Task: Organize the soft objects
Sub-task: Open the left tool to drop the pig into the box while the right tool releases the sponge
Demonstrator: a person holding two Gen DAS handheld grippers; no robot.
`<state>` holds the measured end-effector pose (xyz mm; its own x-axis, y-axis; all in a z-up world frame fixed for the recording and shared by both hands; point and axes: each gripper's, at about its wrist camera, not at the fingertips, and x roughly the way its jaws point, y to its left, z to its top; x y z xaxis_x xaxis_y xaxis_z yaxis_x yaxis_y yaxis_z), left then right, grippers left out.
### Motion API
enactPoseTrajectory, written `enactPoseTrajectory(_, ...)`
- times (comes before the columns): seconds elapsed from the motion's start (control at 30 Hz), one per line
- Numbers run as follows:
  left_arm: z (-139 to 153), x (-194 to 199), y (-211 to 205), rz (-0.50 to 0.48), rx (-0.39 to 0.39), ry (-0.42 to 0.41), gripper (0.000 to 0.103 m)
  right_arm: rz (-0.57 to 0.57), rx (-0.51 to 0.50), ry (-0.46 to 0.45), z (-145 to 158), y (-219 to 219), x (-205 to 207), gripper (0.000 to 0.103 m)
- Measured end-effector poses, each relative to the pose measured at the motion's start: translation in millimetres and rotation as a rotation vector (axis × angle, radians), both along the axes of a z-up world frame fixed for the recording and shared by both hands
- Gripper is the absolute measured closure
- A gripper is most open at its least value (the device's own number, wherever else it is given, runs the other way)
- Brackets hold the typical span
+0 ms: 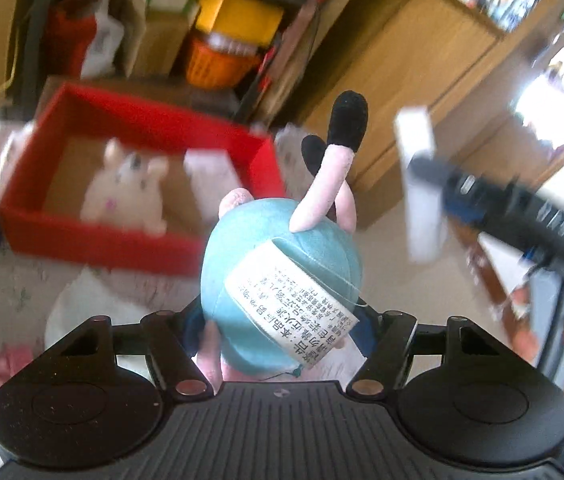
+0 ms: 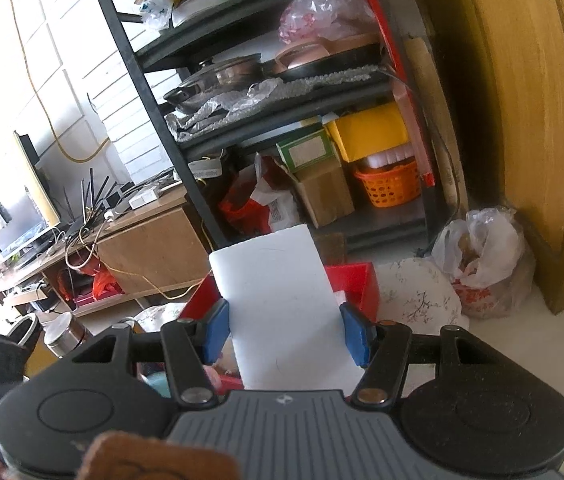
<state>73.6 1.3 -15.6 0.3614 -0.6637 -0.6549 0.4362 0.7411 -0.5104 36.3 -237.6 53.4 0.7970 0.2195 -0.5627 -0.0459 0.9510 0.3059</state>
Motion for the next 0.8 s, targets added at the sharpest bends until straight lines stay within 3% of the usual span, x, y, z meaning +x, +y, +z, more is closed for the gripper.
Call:
enactPoseTrajectory(0.3, 38, 24, 10, 0.168, -0.107, -0.105, 0.034, -0.025, -0.040, -0.028, 1, 14, 12, 0.073)
enactPoseTrajectory(0.5, 46, 49, 10, 0.287, -0.070, -0.179, 0.034, -0.020, -0.125, -0.075, 6, 32, 28, 0.073)
enactPoseTrajectory(0.63, 46, 63, 14, 0.330, -0.073, -0.183, 0.034, -0.029, -0.140, -0.059, -2, 34, 46, 0.073)
enactPoseTrajectory(0.8, 37, 82, 7, 0.368, -0.012, -0.198, 0.033, -0.053, -0.165, -0.018, -18, 33, 74, 0.073)
